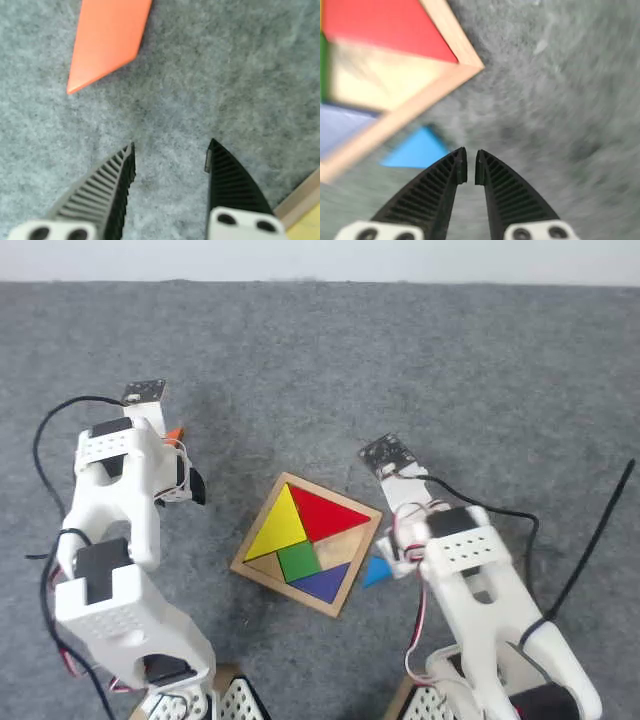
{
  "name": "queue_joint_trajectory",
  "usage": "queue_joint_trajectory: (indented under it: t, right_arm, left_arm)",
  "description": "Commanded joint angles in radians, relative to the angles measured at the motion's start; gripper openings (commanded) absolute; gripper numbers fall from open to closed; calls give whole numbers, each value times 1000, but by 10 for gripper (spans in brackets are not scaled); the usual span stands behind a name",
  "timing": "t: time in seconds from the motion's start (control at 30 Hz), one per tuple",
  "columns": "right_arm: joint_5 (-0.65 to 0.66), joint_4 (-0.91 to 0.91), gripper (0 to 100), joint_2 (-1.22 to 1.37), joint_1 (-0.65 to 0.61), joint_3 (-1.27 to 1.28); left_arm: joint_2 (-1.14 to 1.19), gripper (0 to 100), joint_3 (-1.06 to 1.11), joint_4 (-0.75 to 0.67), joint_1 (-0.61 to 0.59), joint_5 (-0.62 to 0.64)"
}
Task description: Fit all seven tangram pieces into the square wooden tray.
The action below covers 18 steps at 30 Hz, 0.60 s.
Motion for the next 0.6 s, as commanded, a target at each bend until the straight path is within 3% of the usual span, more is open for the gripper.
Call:
queue_joint_trajectory:
  t: [0.0,0.13,0.57]
  right_arm:
    - [-331,65,38,-39,-179,-84]
    - [-328,50,38,-39,-277,-84]
    - [-124,-142,33,-38,-285,91]
  left_arm:
    - [-9,222,-25,-5,0,-15]
    - [-9,222,-25,-3,0,-15]
    - [-9,222,-25,-3,0,-15]
